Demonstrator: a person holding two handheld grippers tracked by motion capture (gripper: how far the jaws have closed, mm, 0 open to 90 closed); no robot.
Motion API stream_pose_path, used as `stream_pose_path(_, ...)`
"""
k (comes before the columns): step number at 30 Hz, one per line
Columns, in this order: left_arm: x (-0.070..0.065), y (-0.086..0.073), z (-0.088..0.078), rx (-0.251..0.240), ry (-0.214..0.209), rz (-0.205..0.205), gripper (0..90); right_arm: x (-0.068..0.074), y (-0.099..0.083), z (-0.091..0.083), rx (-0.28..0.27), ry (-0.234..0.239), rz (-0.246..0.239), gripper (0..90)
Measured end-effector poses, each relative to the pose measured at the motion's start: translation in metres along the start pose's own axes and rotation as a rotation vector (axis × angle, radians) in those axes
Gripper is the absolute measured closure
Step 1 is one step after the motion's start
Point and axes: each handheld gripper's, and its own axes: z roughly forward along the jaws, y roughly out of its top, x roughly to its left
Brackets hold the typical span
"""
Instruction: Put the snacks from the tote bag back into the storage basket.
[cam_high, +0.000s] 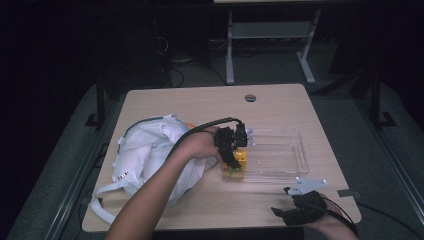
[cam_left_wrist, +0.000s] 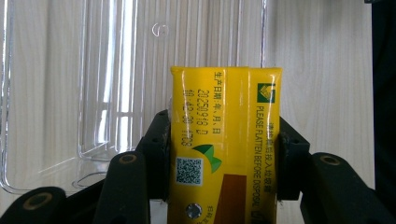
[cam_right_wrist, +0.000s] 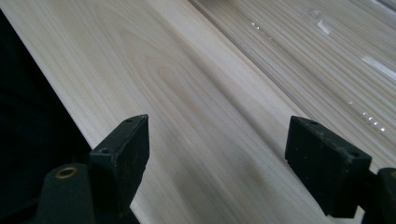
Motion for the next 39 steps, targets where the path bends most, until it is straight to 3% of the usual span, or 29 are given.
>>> stream_pose_path(24,-0.002,-0.002,0.004,0.008,-0.023,-0.030,49.5,0.000,0.000,0.000,-0.001,0.001,-0.002,21.6)
stream_pose_path(30,0.000,-0.002,0.000,-0.026,-0.043,-0.046,45.4,0.001,0.000,0.001,-0.001,0.000,-0.005,21.6)
stream_pose_path(39,0.001,-0.011,-0.014,-0.087,-0.018,-0.091,33.6,0.002,0.001,0.002,0.005,0.003,0.002,21.6)
